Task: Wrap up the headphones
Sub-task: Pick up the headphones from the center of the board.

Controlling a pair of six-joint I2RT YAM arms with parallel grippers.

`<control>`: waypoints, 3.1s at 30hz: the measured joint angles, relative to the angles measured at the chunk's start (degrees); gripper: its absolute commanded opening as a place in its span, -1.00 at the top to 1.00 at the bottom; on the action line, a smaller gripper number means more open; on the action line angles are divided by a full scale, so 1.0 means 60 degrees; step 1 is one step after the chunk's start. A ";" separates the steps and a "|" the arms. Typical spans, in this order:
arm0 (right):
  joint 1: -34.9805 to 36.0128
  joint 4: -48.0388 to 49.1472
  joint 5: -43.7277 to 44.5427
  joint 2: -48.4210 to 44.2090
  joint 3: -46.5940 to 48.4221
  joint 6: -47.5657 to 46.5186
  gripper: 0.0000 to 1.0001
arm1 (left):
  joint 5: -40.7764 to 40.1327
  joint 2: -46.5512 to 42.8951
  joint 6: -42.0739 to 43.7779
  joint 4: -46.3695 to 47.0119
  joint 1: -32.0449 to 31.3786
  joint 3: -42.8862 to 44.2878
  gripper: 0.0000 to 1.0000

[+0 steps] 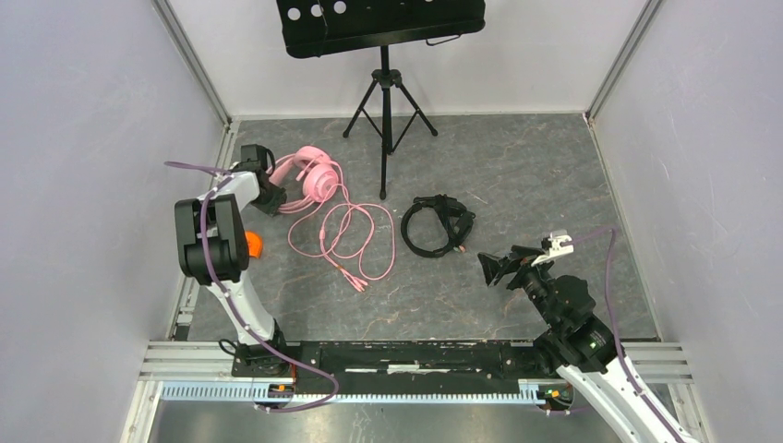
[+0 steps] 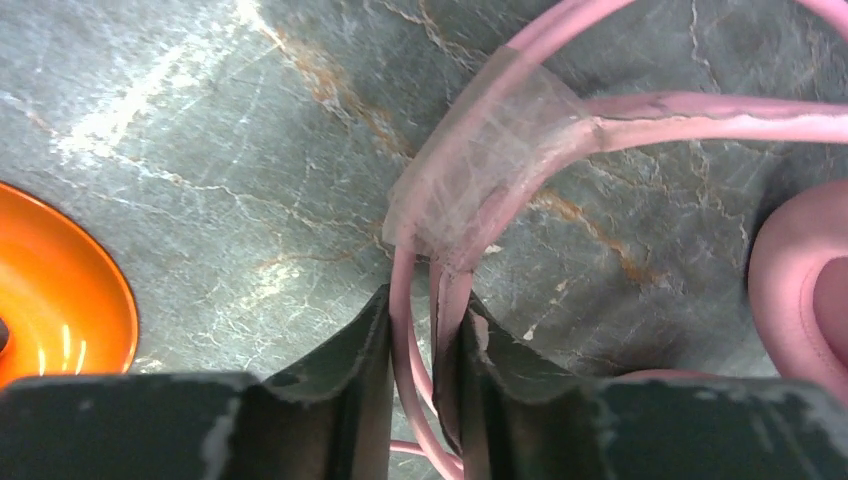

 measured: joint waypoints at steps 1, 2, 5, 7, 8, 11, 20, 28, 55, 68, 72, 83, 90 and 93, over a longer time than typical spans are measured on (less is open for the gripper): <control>0.0000 -0.0036 0.0004 -0.0044 0.0000 0.0018 -0.96 | -0.0055 0.0000 0.0011 -0.0033 0.0000 0.0000 0.51; 0.0000 -0.0058 -0.0007 -0.0087 0.0000 0.0058 -0.96 | -0.0113 0.0000 0.0015 -0.0044 0.0000 0.0000 0.57; 0.0000 -0.0073 -0.0095 -0.0168 0.0000 0.0120 -0.96 | -0.0219 -0.0007 0.0069 -0.0113 0.0007 0.0004 0.81; 0.0000 -0.0080 -0.0175 -0.0168 0.0000 0.0160 -0.96 | -0.0277 -0.0084 0.0215 -0.0222 0.0007 0.0036 0.95; 0.0000 -0.0084 -0.0222 -0.0164 0.0000 0.0168 -0.96 | -0.0335 -0.0168 0.0324 -0.0284 0.0004 0.0055 0.96; 0.0000 -0.0087 -0.0339 -0.0098 0.0000 0.0146 -0.96 | -0.0484 -0.0794 0.0761 -0.0550 0.0000 0.0087 0.96; 0.0000 -0.0408 0.0000 0.0492 0.0750 -0.0543 -0.96 | -0.1344 -0.4495 0.2532 -0.1067 -0.0685 0.0142 0.95; 0.0000 -0.0368 -0.0197 0.1468 0.1927 -0.1027 -0.96 | 0.0058 -0.7610 0.4204 -0.1428 -0.1603 0.0164 0.95; 0.0616 0.1756 -0.4433 0.5169 0.4681 0.1184 -0.64 | 0.2284 -1.0196 0.5370 -0.2838 -0.5118 -0.1840 0.95; 0.4903 0.1654 0.0339 0.9151 0.6776 0.1198 -0.59 | 0.0313 -0.9894 0.5300 -0.2495 -0.5118 -0.2131 0.96; 0.5257 0.1446 0.1512 1.0233 0.7563 0.1453 -0.56 | 0.0157 -0.9894 0.5293 -0.2499 -0.5118 -0.2200 0.96; 0.5712 0.0470 0.3144 1.1970 0.7930 0.1927 0.74 | 0.0328 -1.0324 0.5187 -0.2422 -0.5115 -0.2455 0.76; 0.5584 -0.0033 0.3960 1.1941 0.7927 0.1785 1.00 | 0.1406 -1.0757 0.4969 -0.2459 -0.5115 -0.2419 -0.22; 0.5610 -0.0051 0.3799 1.1803 0.7927 0.1781 1.00 | 0.1905 -1.0739 0.4980 -0.2739 -0.5147 -0.2164 -0.45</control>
